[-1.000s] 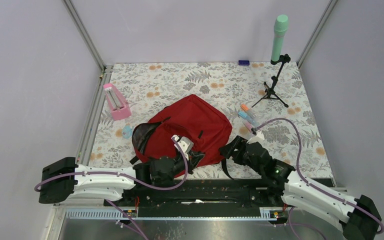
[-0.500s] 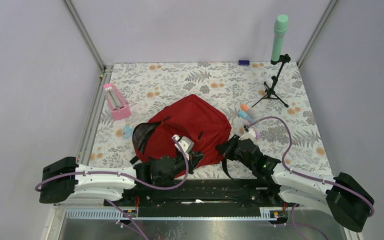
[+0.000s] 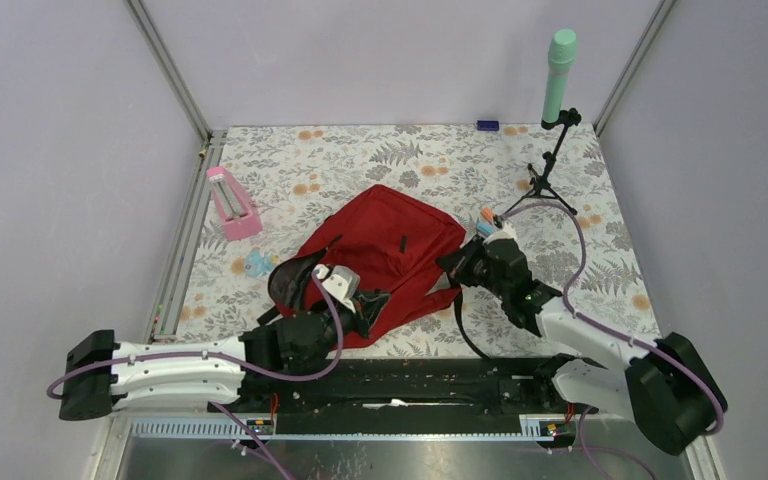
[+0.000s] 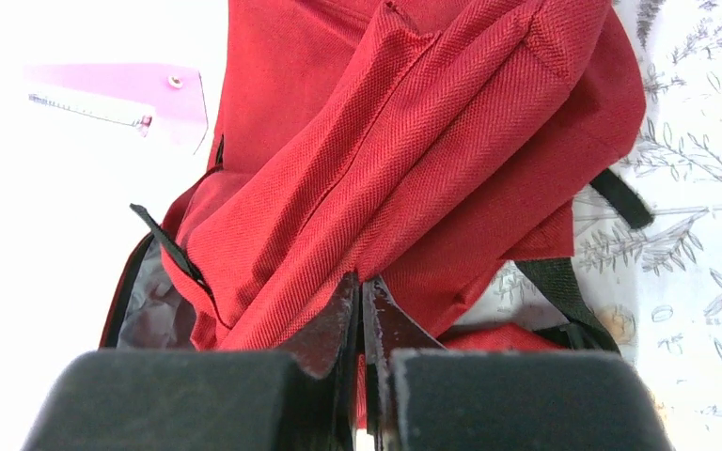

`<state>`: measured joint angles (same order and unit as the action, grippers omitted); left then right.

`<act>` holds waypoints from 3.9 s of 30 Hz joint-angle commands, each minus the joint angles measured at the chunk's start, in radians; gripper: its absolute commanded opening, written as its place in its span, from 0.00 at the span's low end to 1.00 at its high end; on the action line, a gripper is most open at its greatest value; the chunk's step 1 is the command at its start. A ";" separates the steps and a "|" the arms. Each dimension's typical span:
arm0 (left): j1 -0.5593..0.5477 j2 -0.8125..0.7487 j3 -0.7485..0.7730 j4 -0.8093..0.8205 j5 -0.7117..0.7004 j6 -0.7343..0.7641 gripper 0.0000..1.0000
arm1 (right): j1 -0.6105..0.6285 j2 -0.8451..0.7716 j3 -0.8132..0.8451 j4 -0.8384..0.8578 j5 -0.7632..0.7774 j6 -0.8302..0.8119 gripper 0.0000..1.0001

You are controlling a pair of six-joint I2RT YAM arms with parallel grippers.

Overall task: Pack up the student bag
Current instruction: Zip the student bag at the center of the board.

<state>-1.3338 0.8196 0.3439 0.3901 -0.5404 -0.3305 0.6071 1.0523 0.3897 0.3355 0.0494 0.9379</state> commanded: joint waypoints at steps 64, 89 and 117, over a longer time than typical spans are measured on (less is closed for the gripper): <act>-0.004 0.053 0.108 0.020 0.142 0.115 0.00 | 0.267 -0.110 -0.020 0.058 -0.044 0.204 0.52; -0.004 -0.185 0.021 -0.142 -0.057 0.145 0.00 | -0.106 -0.089 0.018 -0.010 -0.078 -0.011 0.00; 0.009 -0.229 0.015 -0.183 -0.101 0.187 0.00 | -0.342 0.224 0.357 0.008 -0.242 -0.322 0.00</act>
<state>-1.3289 0.5331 0.3218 0.1211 -0.6807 -0.1665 0.2626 1.3342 0.7212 0.3099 -0.1986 0.6994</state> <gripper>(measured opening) 0.002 0.022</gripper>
